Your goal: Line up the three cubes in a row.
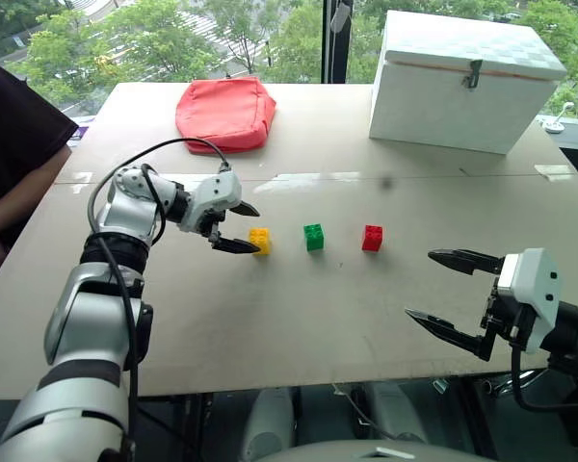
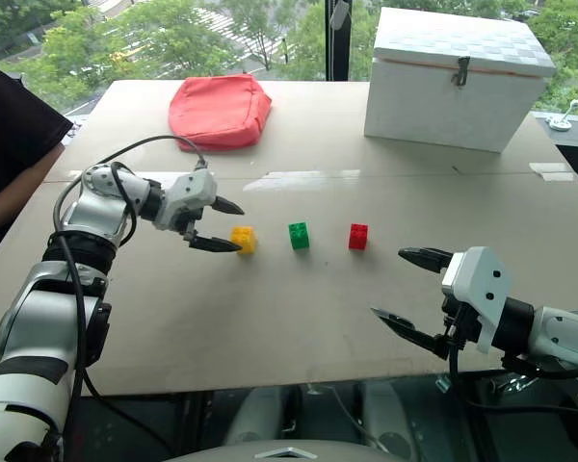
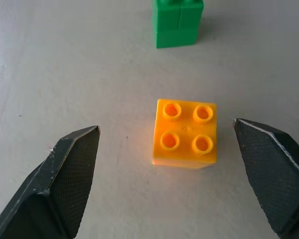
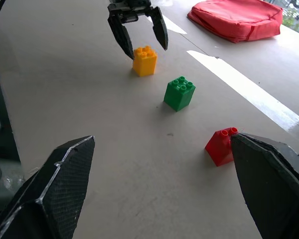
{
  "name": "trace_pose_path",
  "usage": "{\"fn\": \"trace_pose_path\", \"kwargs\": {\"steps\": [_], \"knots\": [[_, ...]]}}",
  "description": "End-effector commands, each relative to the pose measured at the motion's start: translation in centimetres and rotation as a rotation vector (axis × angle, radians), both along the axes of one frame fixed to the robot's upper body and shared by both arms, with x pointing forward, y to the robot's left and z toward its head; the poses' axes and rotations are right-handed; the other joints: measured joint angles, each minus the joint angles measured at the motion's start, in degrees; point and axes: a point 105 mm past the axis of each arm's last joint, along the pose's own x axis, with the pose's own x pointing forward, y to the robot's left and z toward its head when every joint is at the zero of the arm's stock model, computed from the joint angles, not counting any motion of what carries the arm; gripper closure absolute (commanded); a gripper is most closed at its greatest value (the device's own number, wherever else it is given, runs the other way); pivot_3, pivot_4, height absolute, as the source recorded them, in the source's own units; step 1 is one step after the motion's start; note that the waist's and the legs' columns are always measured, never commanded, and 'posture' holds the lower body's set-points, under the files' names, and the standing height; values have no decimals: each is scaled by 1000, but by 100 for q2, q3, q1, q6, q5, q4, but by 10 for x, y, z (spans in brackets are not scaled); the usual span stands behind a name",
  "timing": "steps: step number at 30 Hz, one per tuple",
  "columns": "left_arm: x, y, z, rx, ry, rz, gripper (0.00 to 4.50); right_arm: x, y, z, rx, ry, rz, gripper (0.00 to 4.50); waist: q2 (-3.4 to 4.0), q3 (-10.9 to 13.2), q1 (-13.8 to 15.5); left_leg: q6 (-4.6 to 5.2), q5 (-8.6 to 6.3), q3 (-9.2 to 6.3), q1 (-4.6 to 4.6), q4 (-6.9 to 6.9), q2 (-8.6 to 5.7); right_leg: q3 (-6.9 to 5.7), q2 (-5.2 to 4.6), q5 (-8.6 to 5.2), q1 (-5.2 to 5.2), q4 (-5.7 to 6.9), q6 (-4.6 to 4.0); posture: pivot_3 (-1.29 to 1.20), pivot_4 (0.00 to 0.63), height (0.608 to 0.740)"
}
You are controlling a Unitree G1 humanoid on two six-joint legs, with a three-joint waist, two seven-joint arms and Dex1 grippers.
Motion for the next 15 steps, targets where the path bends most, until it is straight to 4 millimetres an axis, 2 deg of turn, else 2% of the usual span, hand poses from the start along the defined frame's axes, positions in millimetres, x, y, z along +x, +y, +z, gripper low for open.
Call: {"fn": "trace_pose_path", "kwargs": {"steps": [1, 5, 9, 15], "knots": [[-22, -4, 38, -226, -81, 145, 102, 17, -18, -5, -20, -16, -130, 0, 0, 0, -58, 0, 0, -9, 0, 0, 14, 5, -3, 0, -1, 0, 0, 0, 150, 740], [-59, -5, 41, -372, -117, 355, 102, 26, -30, -13, -21, 18, -174, 0, 2, -1, -38, 0, -1, -14, 8, 6, 10, 3, -8, -2, 7, 3, 3, 0, 150, 740], [-100, -2, 26, -481, -133, 556, 102, 31, -46, -18, -32, 54, -190, 0, 16, -14, -83, 4, -5, -7, 23, 1, 8, 9, -14, -6, 20, -2, 10, 0, 150, 740], [-151, 8, -4, -433, -79, 701, 102, 26, -58, -20, -70, 99, -170, 0, 17, -15, -41, 4, -5, -24, 37, 1, 0, -1, -9, -11, 30, 2, 13, 0, 150, 740]]}}
